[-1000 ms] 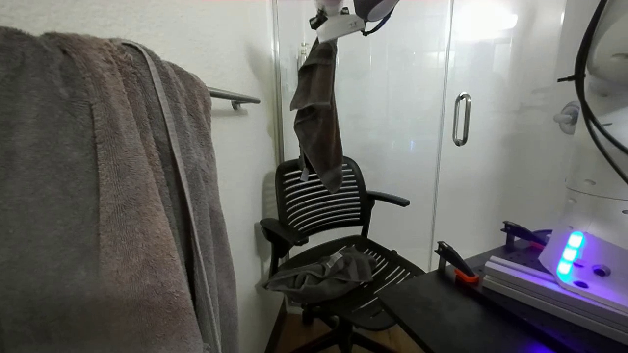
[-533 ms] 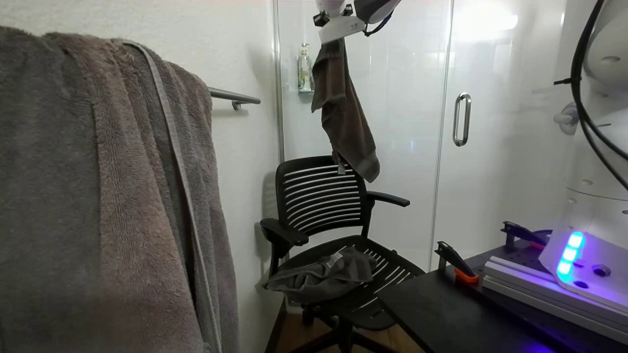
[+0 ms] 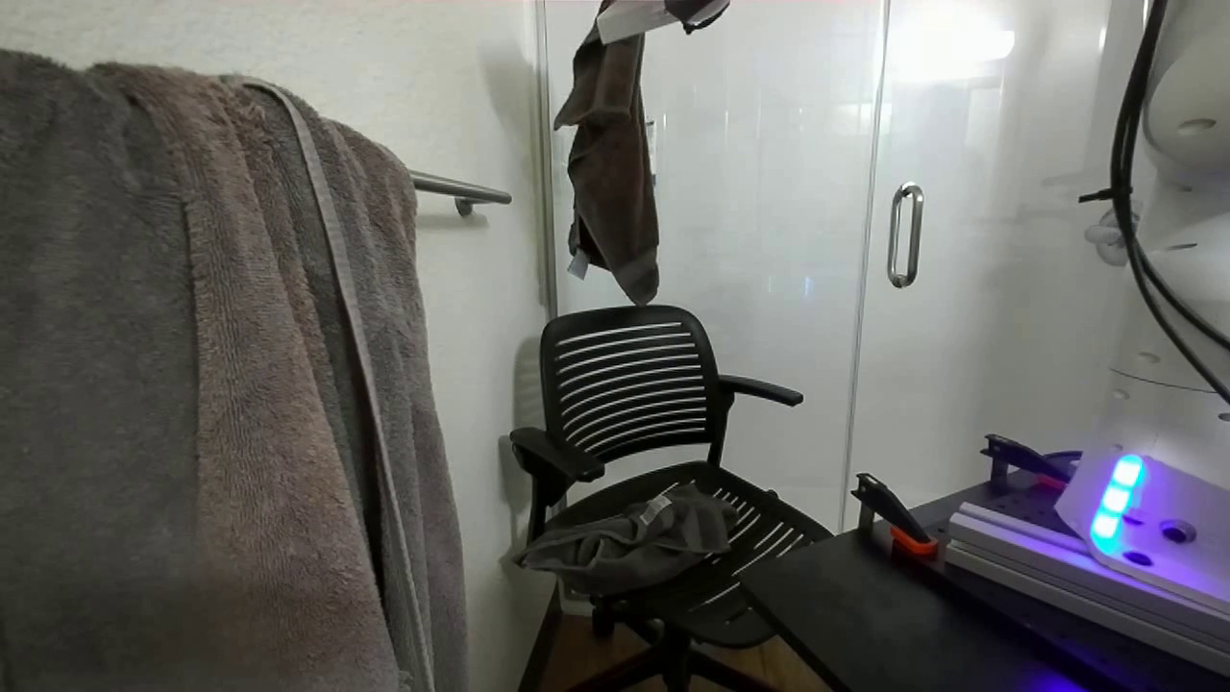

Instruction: Hang the brown towel on the backrest of the black chair, remove the grey towel from the rail and put it on the seat of the black chair

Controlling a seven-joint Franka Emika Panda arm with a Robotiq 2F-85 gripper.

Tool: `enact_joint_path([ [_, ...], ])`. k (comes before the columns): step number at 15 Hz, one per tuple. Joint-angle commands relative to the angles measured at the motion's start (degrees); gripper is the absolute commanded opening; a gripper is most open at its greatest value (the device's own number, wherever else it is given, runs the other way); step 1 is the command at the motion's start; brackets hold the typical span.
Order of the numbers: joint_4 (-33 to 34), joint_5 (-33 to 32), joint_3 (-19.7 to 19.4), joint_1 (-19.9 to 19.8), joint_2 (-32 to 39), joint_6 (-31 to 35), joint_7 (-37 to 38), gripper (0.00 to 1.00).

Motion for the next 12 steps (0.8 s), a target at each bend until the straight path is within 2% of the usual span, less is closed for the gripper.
enact_joint_path([
  [1, 10.8, 3.8, 0.5, -3.0, 11.1, 1.4, -5.7, 0.01],
  [2, 11.4, 6.2, 0.6, -3.7, 12.6, 2.4, -6.6, 0.01],
  [3, 6.3, 3.5, 0.7, -2.6, 8.0, 0.3, -3.4, 0.05],
  [7, 10.0, 5.3, 0.3, -3.2, 12.9, 0.8, -4.3, 0.05],
  [8, 9.8, 4.9, 0.1, -3.3, 13.1, 0.9, -3.8, 0.01],
  [10, 11.4, 2.1, -0.5, -3.2, 15.5, 0.4, -1.2, 0.01],
  [12, 15.9, -0.6, -0.6, -3.0, 19.3, 1.5, -0.2, 0.01],
])
